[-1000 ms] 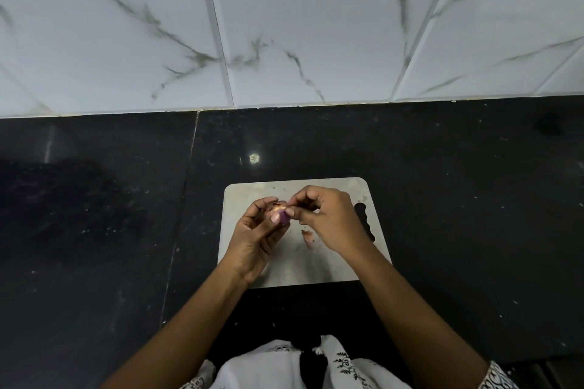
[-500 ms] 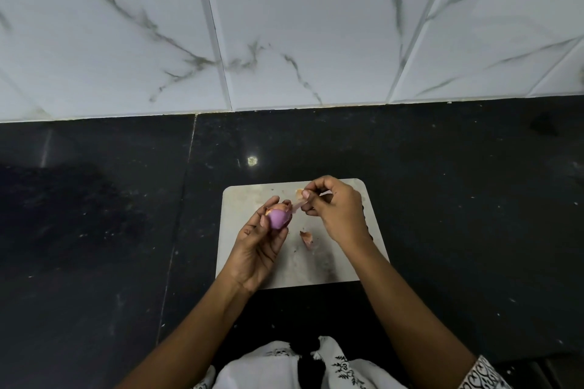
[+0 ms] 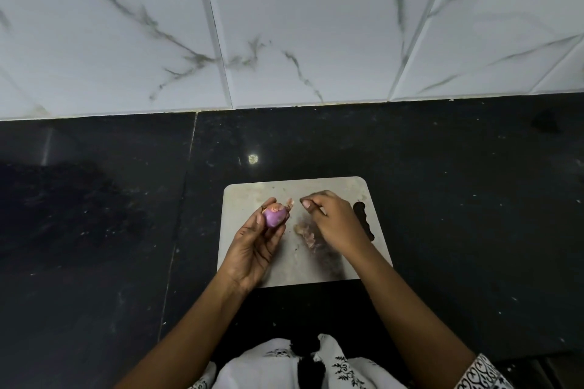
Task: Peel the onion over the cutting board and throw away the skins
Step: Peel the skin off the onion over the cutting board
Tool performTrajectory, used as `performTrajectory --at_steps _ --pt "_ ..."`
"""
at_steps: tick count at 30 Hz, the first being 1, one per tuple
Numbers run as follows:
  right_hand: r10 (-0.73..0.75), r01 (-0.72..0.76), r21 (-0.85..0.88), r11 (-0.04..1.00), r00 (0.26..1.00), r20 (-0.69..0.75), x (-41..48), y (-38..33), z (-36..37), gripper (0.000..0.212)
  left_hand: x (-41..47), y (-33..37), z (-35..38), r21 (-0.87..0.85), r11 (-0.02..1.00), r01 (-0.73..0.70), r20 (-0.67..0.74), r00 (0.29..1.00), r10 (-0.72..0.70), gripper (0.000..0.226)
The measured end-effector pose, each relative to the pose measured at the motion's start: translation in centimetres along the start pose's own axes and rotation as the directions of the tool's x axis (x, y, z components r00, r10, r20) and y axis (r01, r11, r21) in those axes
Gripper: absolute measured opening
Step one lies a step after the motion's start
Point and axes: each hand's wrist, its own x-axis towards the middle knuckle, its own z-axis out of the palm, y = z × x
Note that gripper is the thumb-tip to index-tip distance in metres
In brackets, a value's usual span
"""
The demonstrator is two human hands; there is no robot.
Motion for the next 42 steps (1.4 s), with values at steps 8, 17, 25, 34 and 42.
performTrajectory --at_steps 8,17,25,34,42 --pt "-0.039 0.018 0.435 0.9 0.998 0.04 -0.6 -2.4 -0.5 0.016 0.2 -0.1 0.0 0.018 1.0 -0.016 0.035 0.999 0.016 0.064" --pt "0.012 -0.009 0.494 0.87 1.0 -0.004 -0.3 -2.6 -0.3 0.013 0.4 -0.1 0.7 -0.033 0.999 -0.022 0.038 0.999 0.023 0.068" --pt "-0.003 0.027 0.275 0.961 0.996 -0.089 -0.6 -1.3 -0.9 0.012 0.6 0.0 0.4 -0.041 0.998 -0.047 0.043 0.998 0.048 0.07" --pt "0.019 0.021 0.269 0.963 0.989 -0.145 -0.8 -2.8 -0.6 0.007 0.9 -0.4 -0.2 0.004 0.999 -0.043 0.013 0.999 0.043 0.07" --pt "0.107 -0.1 0.463 0.88 0.994 0.012 -0.2 -3.9 0.2 0.01 1.4 -0.7 0.0 -0.011 0.999 -0.05 0.027 0.998 0.051 0.071"
